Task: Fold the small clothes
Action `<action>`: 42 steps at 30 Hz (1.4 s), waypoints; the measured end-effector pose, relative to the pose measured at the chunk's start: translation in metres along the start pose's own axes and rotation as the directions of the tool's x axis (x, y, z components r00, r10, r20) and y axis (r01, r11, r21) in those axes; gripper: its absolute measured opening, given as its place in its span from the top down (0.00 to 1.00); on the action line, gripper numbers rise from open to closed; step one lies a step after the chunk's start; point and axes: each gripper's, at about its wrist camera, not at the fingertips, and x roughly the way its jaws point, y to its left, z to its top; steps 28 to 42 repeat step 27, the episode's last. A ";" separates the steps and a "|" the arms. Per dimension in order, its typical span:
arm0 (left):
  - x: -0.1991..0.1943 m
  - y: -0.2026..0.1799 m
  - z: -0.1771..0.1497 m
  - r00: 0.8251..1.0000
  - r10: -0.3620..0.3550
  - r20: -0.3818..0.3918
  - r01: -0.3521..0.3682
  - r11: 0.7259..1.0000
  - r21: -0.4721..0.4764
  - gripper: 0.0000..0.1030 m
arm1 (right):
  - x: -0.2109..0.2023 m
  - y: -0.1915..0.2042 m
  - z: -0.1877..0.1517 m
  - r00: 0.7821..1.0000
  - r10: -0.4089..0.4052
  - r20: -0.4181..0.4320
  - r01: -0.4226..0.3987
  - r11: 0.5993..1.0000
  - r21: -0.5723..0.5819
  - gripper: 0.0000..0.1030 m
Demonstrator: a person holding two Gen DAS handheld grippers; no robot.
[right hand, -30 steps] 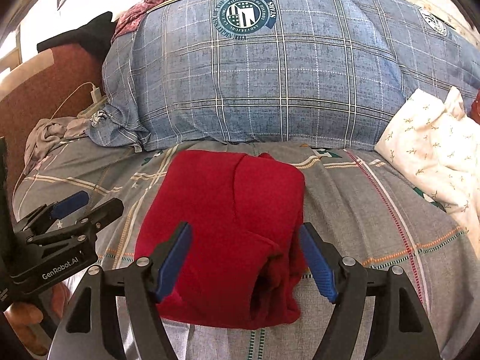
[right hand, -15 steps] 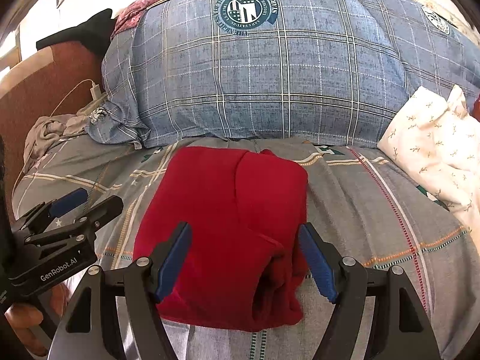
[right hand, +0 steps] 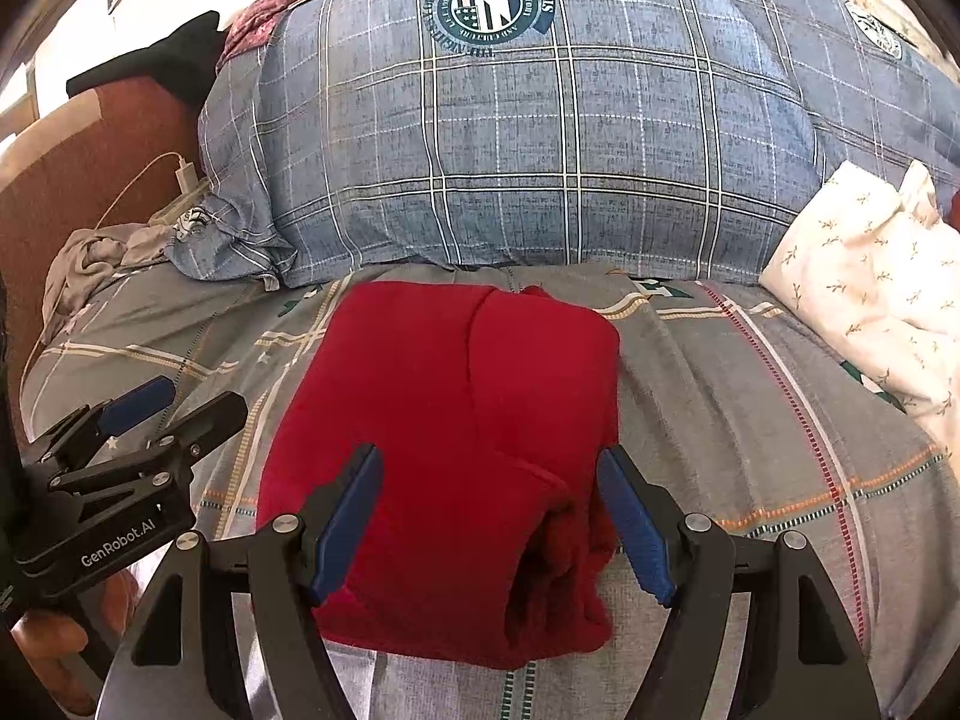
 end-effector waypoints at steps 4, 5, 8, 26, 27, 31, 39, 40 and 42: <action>0.002 0.000 0.000 1.000 0.000 -0.004 0.000 1.000 -0.002 0.24 | 0.003 0.000 0.000 1.000 0.003 -0.007 -0.003 1.000 -0.001 0.27; 0.002 0.000 0.000 1.000 0.000 -0.006 0.000 1.000 -0.003 0.24 | 0.004 0.000 0.000 1.000 0.003 -0.008 -0.003 1.000 -0.002 0.27; 0.004 0.001 -0.001 1.000 -0.001 -0.008 0.001 1.000 -0.005 0.24 | 0.005 0.001 0.000 1.000 0.004 -0.010 -0.004 1.000 -0.002 0.27; 0.014 0.008 -0.003 0.999 -0.007 -0.033 0.006 1.000 -0.010 0.24 | 0.012 -0.002 -0.001 1.000 0.006 -0.017 -0.006 1.000 0.000 0.27; 0.015 0.012 -0.003 0.999 -0.009 -0.035 0.008 1.000 -0.015 0.23 | 0.012 -0.009 0.001 1.000 -0.006 -0.010 0.006 1.000 0.004 0.27; 0.015 0.012 -0.003 0.999 -0.009 -0.035 0.008 1.000 -0.015 0.23 | 0.012 -0.009 0.001 1.000 -0.006 -0.010 0.006 1.000 0.004 0.27; 0.015 0.012 -0.003 0.999 -0.009 -0.035 0.008 1.000 -0.015 0.23 | 0.012 -0.009 0.001 1.000 -0.006 -0.010 0.006 1.000 0.004 0.27; 0.015 0.012 -0.003 0.999 -0.009 -0.035 0.008 1.000 -0.015 0.23 | 0.012 -0.009 0.001 1.000 -0.006 -0.010 0.006 1.000 0.004 0.27; 0.015 0.012 -0.003 0.999 -0.009 -0.035 0.008 1.000 -0.015 0.23 | 0.012 -0.009 0.001 1.000 -0.006 -0.010 0.006 1.000 0.004 0.27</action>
